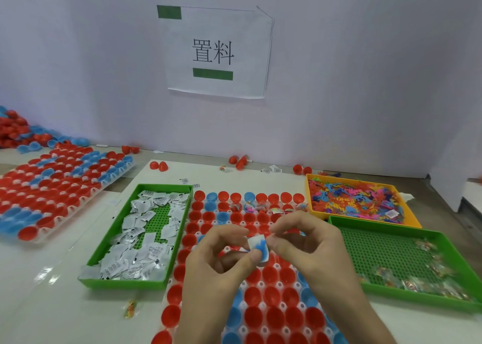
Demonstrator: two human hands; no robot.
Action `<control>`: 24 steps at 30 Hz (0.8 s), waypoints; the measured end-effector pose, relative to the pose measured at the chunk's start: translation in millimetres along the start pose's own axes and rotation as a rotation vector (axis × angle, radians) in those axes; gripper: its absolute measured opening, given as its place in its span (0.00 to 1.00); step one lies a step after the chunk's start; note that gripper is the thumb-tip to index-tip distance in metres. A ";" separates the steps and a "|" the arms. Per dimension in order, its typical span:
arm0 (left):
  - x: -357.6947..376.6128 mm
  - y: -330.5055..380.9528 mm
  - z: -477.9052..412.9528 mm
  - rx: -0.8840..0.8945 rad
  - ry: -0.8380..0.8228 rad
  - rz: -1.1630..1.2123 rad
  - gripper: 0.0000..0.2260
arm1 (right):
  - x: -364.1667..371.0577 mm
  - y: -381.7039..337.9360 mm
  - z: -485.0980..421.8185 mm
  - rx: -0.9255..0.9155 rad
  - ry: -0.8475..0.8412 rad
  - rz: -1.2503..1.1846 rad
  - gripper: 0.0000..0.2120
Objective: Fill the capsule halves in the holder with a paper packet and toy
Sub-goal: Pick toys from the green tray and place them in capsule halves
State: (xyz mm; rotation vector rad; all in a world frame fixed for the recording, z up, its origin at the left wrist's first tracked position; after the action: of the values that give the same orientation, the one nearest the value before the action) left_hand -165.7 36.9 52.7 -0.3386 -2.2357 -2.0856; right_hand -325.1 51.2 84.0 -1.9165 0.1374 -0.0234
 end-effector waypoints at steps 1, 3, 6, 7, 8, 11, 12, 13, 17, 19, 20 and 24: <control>-3.0 -0.4 0.1 0.008 0.007 -0.012 0.12 | 2.2 2.6 0.7 0.012 0.005 -0.029 0.11; -5.4 -1.5 -0.1 0.015 0.007 -0.039 0.11 | 3.9 5.7 2.3 0.022 0.010 -0.056 0.06; -9.2 -2.8 -0.6 0.010 -0.003 -0.094 0.10 | 10.6 7.3 4.5 0.041 -0.023 -0.065 0.03; -9.6 -2.8 -0.6 0.009 -0.014 -0.114 0.09 | 12.6 9.0 5.7 0.054 -0.040 -0.077 0.05; -9.7 -3.0 -0.6 0.009 -0.023 -0.133 0.10 | 14.1 11.1 6.6 0.064 -0.058 -0.072 0.07; -10.8 -5.1 0.1 -0.003 -0.040 -0.197 0.11 | 16.4 15.3 9.1 0.066 -0.106 0.008 0.12; -11.5 -6.6 0.2 -0.013 -0.046 -0.217 0.12 | 16.6 15.9 9.6 0.060 -0.119 0.019 0.12; -12.1 -8.4 0.0 -0.026 -0.056 -0.232 0.12 | 16.5 16.5 10.1 0.060 -0.129 0.027 0.12; -13.8 -14.8 -1.2 -0.085 -0.108 -0.277 0.15 | 15.8 19.6 12.5 0.077 -0.166 0.066 0.11; -13.4 -16.6 -2.2 -0.107 -0.111 -0.269 0.13 | 13.9 18.4 13.5 0.052 -0.149 0.087 0.12; -12.9 -17.5 -2.7 -0.116 -0.108 -0.264 0.11 | 13.2 17.1 14.0 0.038 -0.133 0.092 0.14; -11.5 -22.9 -2.3 -0.138 -0.097 -0.284 0.06 | 11.2 16.0 15.8 -0.011 -0.049 0.123 0.17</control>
State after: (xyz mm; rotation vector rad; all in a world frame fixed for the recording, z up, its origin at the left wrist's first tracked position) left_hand -159.5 32.0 28.3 -0.1378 -2.3181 -2.4206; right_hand -314.0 59.3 63.0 -1.9145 0.2228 0.1067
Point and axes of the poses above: each hand's wrist, its own z-axis away from the middle knuckle, its own x-axis out of the palm, y = z × x, the point moved 7 cm from there along -z, towards the middle knuckle, and after that the axes turned 6 degrees about -x, right-handed, at the moved point
